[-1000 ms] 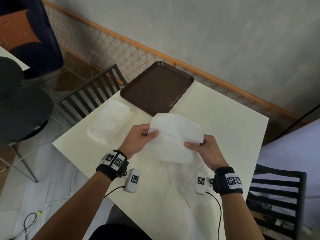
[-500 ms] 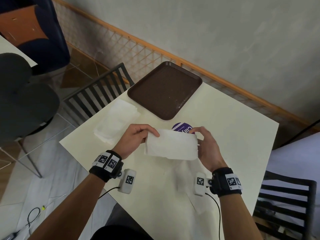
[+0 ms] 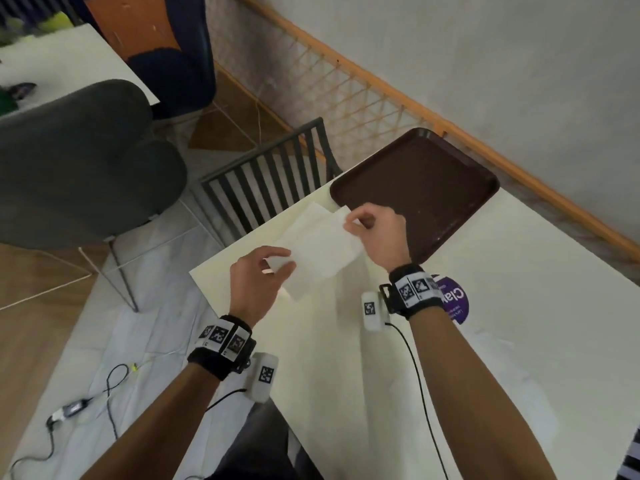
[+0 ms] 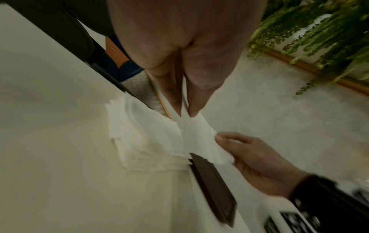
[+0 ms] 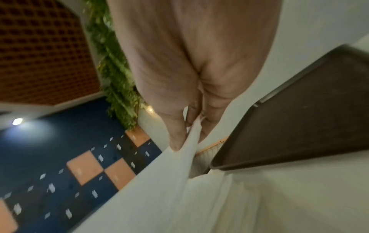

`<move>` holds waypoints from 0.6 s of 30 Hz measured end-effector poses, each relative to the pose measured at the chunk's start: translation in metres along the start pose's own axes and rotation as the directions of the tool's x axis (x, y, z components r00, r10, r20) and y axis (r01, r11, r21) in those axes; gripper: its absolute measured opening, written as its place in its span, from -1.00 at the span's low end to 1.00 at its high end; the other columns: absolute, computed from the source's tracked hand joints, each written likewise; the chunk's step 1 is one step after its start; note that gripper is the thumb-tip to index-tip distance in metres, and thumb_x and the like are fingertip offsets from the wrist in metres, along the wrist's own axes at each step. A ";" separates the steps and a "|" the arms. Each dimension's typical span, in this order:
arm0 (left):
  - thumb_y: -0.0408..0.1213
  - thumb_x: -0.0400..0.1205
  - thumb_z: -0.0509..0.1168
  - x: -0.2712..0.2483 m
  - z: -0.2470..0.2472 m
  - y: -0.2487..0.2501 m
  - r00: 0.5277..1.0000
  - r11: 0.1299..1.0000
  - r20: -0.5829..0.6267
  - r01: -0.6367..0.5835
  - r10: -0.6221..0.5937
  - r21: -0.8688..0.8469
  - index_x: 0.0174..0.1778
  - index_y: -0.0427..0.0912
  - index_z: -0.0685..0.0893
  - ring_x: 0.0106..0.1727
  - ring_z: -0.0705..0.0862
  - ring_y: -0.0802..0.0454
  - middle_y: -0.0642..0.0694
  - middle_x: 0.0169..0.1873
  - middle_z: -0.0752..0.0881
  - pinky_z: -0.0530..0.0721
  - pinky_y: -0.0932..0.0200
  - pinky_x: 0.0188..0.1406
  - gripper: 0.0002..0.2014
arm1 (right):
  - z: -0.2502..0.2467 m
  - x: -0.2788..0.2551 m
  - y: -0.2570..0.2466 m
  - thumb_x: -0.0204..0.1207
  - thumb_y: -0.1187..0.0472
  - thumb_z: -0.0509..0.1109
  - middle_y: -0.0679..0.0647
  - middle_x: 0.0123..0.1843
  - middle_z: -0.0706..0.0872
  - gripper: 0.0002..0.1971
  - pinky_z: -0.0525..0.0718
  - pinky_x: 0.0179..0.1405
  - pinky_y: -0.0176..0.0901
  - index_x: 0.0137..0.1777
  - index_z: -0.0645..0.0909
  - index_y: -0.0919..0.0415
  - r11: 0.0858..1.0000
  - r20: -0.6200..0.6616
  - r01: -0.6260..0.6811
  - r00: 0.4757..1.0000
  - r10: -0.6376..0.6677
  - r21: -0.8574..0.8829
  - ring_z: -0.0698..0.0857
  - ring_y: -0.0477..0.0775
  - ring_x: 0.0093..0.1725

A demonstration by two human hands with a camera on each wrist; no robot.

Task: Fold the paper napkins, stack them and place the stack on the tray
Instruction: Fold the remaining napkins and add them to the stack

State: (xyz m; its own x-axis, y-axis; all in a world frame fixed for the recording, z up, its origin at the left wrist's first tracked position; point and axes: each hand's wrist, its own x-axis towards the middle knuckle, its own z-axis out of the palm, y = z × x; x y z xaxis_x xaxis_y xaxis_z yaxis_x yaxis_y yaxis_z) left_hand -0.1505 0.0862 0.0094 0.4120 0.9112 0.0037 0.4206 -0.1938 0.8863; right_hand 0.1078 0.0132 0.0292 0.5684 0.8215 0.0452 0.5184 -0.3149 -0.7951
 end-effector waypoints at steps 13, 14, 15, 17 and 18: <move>-0.21 0.58 0.65 0.037 0.013 -0.037 0.977 0.942 0.136 0.116 -0.166 0.315 0.18 -0.09 0.81 0.27 0.67 -0.15 -0.08 0.41 0.56 0.66 0.02 0.44 -0.72 | 0.079 0.060 -0.001 0.77 0.39 0.40 0.26 0.39 0.70 -0.76 0.69 0.40 0.08 0.34 0.79 0.21 0.894 0.197 0.037 0.979 0.058 -0.446 0.71 0.31 0.38; -0.16 0.56 0.65 0.034 0.014 -0.035 0.981 0.929 0.133 0.084 -0.141 0.361 0.19 -0.06 0.81 0.42 0.57 -0.20 -0.10 0.48 0.48 0.57 0.02 0.52 -0.69 | 0.073 0.053 -0.005 0.76 0.34 0.46 0.23 0.42 0.69 -0.76 0.68 0.37 0.04 0.37 0.77 0.20 0.894 0.164 0.039 0.986 0.039 -0.447 0.69 0.28 0.39; -0.11 0.54 0.66 0.030 0.014 -0.031 0.987 0.910 0.120 0.050 -0.109 0.411 0.21 -0.02 0.80 0.54 0.44 -0.25 -0.12 0.55 0.41 0.50 -0.04 0.55 -0.66 | 0.066 0.043 -0.009 0.75 0.27 0.50 0.19 0.45 0.68 -0.75 0.67 0.33 0.00 0.39 0.75 0.17 0.900 0.121 0.036 0.993 0.019 -0.435 0.68 0.24 0.39; -0.07 0.53 0.66 0.019 0.016 -0.022 0.996 0.896 0.087 -0.021 -0.020 0.444 0.19 0.03 0.80 0.65 0.29 -0.27 -0.14 0.62 0.37 0.43 -0.14 0.56 -0.65 | 0.045 0.014 -0.016 0.75 0.20 0.51 0.12 0.47 0.67 -0.75 0.62 0.28 -0.06 0.39 0.74 0.11 0.927 0.028 -0.001 1.000 0.012 -0.376 0.66 0.17 0.37; -0.08 0.53 0.66 0.011 0.018 -0.016 0.997 0.902 0.076 -0.062 0.033 0.427 0.16 0.04 0.80 0.65 0.29 -0.26 -0.13 0.61 0.40 0.42 -0.13 0.56 -0.68 | 0.032 -0.005 -0.016 0.75 0.19 0.50 0.09 0.45 0.67 -0.78 0.60 0.26 -0.08 0.36 0.74 0.09 0.943 -0.003 -0.020 1.000 0.020 -0.332 0.66 0.14 0.36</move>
State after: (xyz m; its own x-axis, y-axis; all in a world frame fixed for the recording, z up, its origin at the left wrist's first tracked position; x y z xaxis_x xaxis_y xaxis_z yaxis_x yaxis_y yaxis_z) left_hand -0.1387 0.0927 -0.0132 0.4856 0.8742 -0.0022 0.6989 -0.3868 0.6016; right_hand 0.0761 0.0299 0.0225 0.5808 0.8135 0.0309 0.6894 -0.4714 -0.5500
